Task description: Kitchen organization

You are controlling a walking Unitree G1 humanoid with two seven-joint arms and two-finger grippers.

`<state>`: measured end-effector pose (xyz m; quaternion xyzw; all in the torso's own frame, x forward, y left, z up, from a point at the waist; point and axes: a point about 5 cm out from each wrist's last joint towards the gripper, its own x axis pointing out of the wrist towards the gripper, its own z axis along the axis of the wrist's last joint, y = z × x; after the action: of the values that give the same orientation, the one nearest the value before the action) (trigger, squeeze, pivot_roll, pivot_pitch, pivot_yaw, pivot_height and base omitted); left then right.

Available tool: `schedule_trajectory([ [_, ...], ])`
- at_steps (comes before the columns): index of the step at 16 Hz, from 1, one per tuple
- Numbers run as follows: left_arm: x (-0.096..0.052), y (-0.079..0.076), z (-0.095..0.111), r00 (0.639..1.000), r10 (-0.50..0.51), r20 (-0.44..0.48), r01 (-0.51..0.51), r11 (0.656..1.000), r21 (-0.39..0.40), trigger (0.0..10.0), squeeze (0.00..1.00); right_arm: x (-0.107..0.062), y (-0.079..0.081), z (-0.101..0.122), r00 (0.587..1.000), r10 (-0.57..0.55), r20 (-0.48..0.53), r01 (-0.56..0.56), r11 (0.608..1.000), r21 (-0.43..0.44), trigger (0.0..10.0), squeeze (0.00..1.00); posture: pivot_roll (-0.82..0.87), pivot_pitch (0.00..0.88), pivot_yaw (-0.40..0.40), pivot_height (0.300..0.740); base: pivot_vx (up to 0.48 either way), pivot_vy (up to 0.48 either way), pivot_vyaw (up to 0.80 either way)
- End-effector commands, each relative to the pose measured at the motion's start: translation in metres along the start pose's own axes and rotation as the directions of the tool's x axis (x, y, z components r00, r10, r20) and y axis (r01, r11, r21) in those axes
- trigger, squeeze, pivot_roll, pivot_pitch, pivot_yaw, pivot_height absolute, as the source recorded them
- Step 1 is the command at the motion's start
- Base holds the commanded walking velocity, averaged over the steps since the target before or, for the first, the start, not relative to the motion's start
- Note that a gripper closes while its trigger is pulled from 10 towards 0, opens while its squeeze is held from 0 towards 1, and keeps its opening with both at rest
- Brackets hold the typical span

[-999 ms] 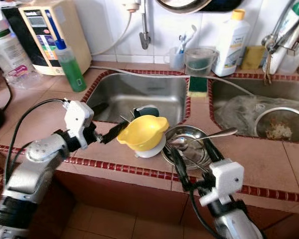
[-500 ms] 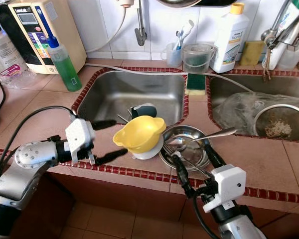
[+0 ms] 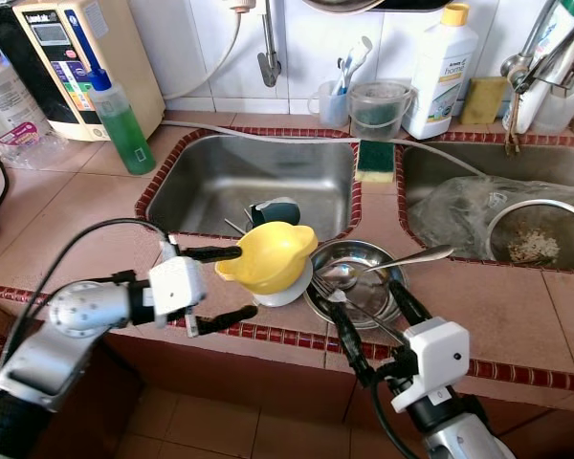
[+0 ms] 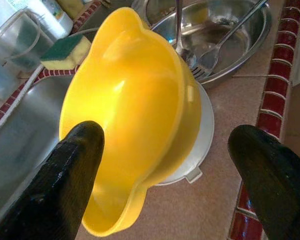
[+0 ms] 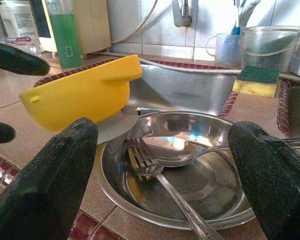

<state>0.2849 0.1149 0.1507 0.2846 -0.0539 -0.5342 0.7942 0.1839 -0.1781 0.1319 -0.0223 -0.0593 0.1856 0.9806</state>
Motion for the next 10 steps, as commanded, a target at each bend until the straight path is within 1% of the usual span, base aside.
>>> schedule_trajectory([
  [1, 0.0014, 0.0021, -0.0025, 0.999, 0.005, -0.036, -0.005, 1.0, 0.018, 10.0, 0.0, -0.0001, 0.0015, 0.0027, 1.0, 0.01, 0.002, -0.01, 1.0, -0.004, 10.0, 0.0, -0.29, 0.112, 0.122, 0.74, 0.0, 0.0, 0.0],
  [4, 0.0044, 0.0023, -0.0025, 0.998, -0.002, -0.062, 0.005, 0.999, 0.043, 10.0, 0.0, -0.0008, 0.002, 0.0019, 1.0, 0.013, -0.003, -0.013, 1.0, -0.007, 10.0, 0.0, -0.29, 0.11, 0.126, 0.74, 0.0, 0.0, 0.0],
  [5, 0.005, 0.0029, -0.0027, 0.997, -0.008, -0.079, 0.012, 0.999, 0.046, 9.3, 0.0, -0.0014, 0.0019, 0.0013, 1.0, 0.012, -0.007, -0.012, 1.0, -0.011, 10.0, 0.0, -0.29, 0.108, 0.129, 0.74, 0.0, 0.0, 0.0],
  [6, 0.0051, 0.0027, -0.0023, 0.996, -0.02, -0.084, 0.024, 0.998, 0.051, 2.7, 0.0, -0.0016, 0.0023, 0.0012, 1.0, 0.011, -0.008, -0.012, 1.0, -0.011, 10.0, 0.0, -0.3, 0.107, 0.13, 0.74, 0.0, 0.0, 0.0],
  [7, 0.005, 0.0018, -0.0018, 0.995, -0.041, -0.092, 0.046, 0.997, 0.061, 0.2, 0.0, -0.0018, 0.0027, 0.0011, 1.0, 0.011, -0.008, -0.012, 1.0, -0.01, 10.0, 0.0, -0.3, 0.105, 0.131, 0.74, 0.0, 0.0, 0.0],
  [8, 0.0048, 0.0017, -0.0016, 0.994, -0.045, -0.097, 0.052, 0.996, 0.068, 0.0, 0.0, -0.0018, 0.003, 0.0011, 1.0, 0.012, -0.008, -0.012, 1.0, -0.01, 10.0, 0.0, -0.3, 0.106, 0.131, 0.74, 0.0, 0.0, 0.0],
  [10, 0.0055, -0.0011, 0.0003, 0.991, -0.085, -0.103, 0.091, 0.994, 0.063, 0.0, 0.0, -0.0003, 0.003, 0.002, 1.0, 0.017, -0.004, -0.017, 1.0, -0.007, 10.0, 0.0, -0.3, 0.108, 0.135, 0.74, 0.0, 0.0, 0.0],
])
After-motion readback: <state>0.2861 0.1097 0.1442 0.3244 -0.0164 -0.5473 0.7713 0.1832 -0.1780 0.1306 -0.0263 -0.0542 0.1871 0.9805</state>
